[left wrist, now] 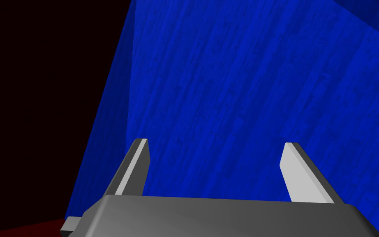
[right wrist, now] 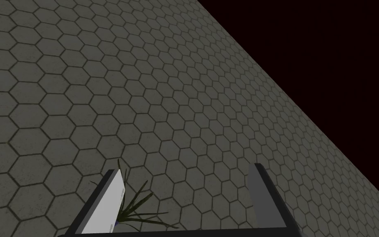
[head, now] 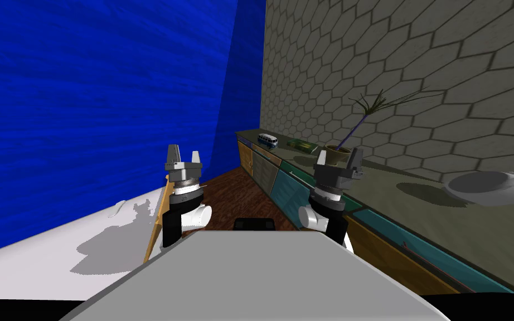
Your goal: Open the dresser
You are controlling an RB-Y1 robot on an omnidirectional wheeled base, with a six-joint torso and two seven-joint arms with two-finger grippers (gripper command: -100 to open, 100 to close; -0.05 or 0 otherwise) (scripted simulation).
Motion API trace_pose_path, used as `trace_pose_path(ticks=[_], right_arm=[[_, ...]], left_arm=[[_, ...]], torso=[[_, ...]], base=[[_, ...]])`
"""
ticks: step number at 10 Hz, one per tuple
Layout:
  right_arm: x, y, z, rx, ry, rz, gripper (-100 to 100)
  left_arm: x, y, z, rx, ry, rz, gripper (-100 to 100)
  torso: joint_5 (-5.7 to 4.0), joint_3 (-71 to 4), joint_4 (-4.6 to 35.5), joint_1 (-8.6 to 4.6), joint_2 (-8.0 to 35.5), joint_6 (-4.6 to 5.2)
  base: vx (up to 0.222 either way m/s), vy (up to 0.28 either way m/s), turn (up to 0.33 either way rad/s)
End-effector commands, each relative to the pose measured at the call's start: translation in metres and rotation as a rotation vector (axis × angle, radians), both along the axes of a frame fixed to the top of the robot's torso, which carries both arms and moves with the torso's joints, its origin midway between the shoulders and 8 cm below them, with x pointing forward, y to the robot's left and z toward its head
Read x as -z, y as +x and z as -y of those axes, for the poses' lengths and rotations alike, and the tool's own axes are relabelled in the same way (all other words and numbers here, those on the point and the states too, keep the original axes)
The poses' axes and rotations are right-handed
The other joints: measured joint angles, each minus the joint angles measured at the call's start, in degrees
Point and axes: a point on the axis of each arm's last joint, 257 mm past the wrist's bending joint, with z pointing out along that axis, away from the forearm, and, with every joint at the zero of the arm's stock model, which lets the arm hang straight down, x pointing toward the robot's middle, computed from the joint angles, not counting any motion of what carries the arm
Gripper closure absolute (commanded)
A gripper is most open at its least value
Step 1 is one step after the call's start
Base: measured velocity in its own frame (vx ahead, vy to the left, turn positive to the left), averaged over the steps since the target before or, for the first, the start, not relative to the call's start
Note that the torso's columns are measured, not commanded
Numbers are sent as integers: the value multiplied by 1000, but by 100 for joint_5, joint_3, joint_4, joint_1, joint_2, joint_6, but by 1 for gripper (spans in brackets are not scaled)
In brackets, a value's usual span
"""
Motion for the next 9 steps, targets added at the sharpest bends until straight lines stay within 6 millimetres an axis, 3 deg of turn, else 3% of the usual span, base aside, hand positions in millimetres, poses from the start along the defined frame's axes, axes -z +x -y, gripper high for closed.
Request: trace_pose_path(ticks=[1, 9], right_arm=[[0, 0, 0, 0, 0, 0, 0], [0, 0, 0, 0, 0, 0, 0]], left_arm=[[0, 0, 0, 0, 0, 0, 0], [0, 0, 0, 0, 0, 0, 0]], torso=[[0, -467, 235, 0, 232, 0], [0, -7073, 3537, 0, 3539, 0]], base=[[0, 0, 0], [0, 0, 0]])
